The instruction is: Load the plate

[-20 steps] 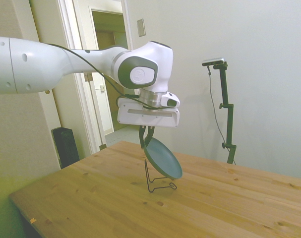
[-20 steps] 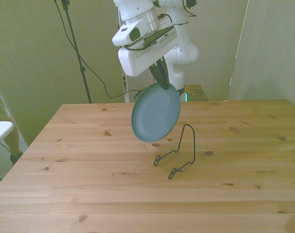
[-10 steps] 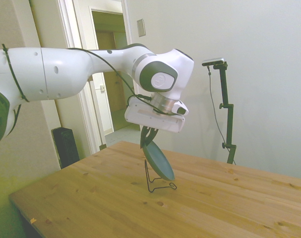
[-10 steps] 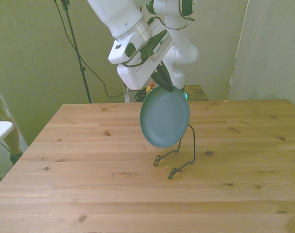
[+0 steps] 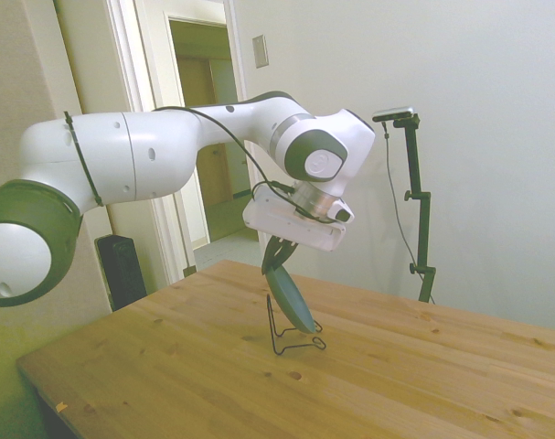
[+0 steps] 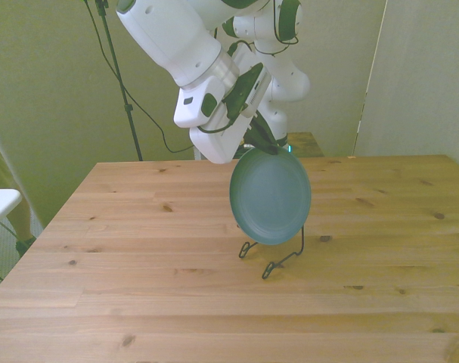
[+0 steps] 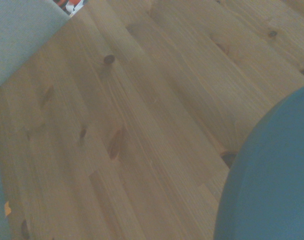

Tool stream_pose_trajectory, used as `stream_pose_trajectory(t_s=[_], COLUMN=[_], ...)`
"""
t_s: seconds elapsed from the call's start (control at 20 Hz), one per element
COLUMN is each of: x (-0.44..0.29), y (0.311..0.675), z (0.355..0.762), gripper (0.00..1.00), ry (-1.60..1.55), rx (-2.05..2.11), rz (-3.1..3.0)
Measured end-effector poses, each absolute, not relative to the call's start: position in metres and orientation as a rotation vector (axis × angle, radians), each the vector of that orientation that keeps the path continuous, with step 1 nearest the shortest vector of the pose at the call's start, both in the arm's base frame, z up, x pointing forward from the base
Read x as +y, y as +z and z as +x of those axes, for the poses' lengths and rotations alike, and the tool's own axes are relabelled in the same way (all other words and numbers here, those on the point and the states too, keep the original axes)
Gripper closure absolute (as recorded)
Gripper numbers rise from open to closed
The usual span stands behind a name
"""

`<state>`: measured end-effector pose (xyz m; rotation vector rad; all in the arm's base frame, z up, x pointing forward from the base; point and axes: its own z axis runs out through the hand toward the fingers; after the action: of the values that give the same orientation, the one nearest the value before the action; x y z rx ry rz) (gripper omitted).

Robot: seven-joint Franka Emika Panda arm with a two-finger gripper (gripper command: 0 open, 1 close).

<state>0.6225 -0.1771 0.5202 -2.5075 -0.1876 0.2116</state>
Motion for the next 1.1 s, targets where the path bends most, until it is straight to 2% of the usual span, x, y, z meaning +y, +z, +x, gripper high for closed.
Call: stream_pose_trajectory(t_s=[1.1], x=[-0.172], y=[0.484], z=[0.638], gripper=[1.00], ry=[0.270], rx=[-0.195], rz=[-2.470])
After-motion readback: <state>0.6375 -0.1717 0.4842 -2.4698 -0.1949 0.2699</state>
